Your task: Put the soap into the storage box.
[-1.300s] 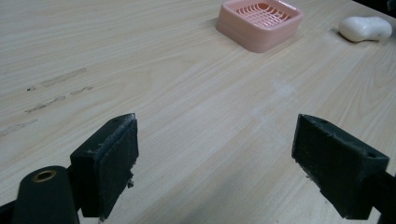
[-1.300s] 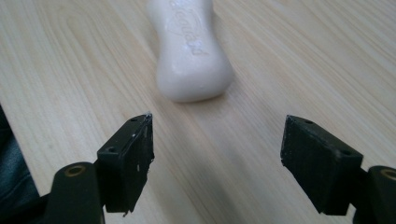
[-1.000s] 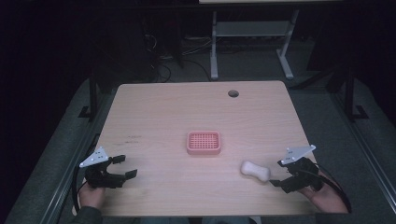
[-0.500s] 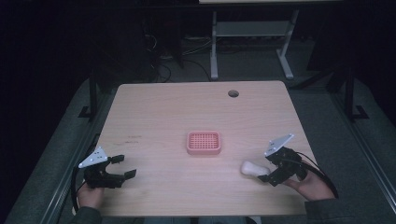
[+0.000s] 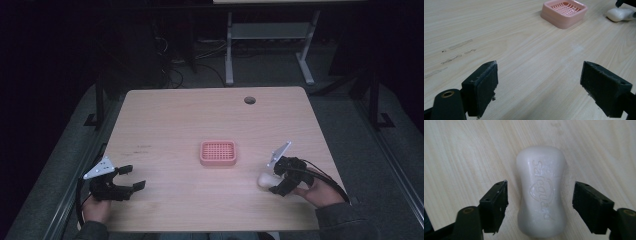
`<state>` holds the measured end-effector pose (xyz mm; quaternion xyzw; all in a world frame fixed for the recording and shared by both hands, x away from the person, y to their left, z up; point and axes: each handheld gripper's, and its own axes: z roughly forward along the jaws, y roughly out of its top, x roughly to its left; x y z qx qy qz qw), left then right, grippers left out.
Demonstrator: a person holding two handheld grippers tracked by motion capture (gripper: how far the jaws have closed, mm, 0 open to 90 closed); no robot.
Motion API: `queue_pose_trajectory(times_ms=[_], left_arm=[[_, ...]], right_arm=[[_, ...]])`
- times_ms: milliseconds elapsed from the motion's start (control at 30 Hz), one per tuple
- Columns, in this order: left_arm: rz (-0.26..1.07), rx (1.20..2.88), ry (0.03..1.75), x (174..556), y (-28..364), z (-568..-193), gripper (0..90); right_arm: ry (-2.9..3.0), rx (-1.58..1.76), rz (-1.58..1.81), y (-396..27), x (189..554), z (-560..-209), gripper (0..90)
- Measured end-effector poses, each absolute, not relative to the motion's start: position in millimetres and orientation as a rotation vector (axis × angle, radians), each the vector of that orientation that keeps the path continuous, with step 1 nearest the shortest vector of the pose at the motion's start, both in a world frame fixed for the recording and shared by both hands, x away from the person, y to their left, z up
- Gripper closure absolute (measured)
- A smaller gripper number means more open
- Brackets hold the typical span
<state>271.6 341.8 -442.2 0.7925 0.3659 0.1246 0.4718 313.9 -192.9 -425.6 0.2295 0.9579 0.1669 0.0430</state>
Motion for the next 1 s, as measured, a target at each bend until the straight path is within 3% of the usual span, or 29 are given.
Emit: queue_pose_trajectory(times_ms=[400,1000], left_arm=[[0.307,1.937,0.889,275,338,-441,13.9],[0.311,1.948,0.878,273,339,-440,13.9]], right_arm=[[2.976,0.67,0.341,-179,320,-433,45.3],[3.016,0.67,0.283,-173,327,-440,46.6]])
